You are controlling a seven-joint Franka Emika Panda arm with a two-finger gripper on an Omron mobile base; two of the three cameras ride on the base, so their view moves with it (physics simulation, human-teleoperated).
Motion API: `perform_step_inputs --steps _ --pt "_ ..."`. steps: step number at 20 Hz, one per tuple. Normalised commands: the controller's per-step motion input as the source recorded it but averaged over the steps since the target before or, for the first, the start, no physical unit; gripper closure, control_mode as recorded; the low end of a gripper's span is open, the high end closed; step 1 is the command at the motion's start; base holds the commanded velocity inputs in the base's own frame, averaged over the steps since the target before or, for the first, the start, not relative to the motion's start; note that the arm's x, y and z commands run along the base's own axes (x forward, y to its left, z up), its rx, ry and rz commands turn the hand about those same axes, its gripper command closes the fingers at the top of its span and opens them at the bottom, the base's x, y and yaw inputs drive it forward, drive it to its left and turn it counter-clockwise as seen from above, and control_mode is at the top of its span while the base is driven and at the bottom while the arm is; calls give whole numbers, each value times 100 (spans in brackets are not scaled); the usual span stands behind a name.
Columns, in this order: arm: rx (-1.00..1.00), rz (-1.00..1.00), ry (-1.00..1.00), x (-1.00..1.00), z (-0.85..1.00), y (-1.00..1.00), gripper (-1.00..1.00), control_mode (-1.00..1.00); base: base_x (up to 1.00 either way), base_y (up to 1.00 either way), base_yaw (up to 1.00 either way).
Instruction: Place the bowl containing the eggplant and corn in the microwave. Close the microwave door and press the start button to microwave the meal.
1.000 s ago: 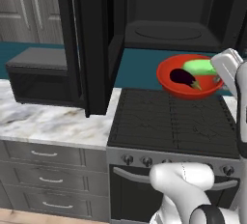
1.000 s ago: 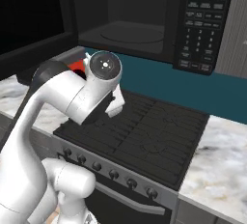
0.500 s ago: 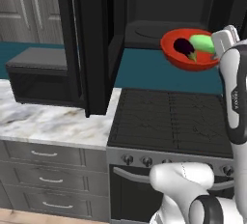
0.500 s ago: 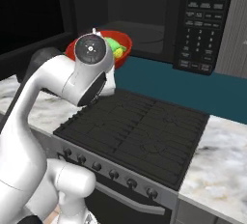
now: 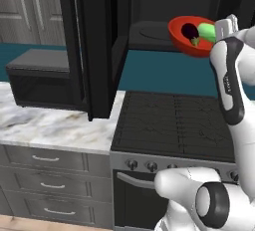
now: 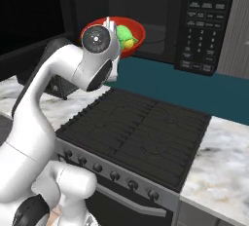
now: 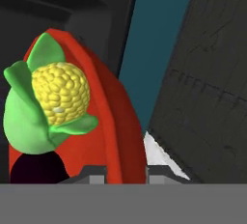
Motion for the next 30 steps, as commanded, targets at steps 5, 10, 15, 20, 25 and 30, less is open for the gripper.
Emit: perform_step_inputs --steps 5,10,15,20,25,30 --pt "0 -4 11 55 34 -13 100 -100 0 0 0" --pt "0 0 20 40 42 -12 100 -100 0 0 0" --pt "0 0 13 49 11 -3 100 -100 0 0 0" --pt "0 0 0 59 -9 -6 100 -100 0 0 0" --pt "0 0 0 71 -12 -9 100 -100 0 0 0" --pt "0 0 4 73 -5 -4 100 -100 0 0 0"
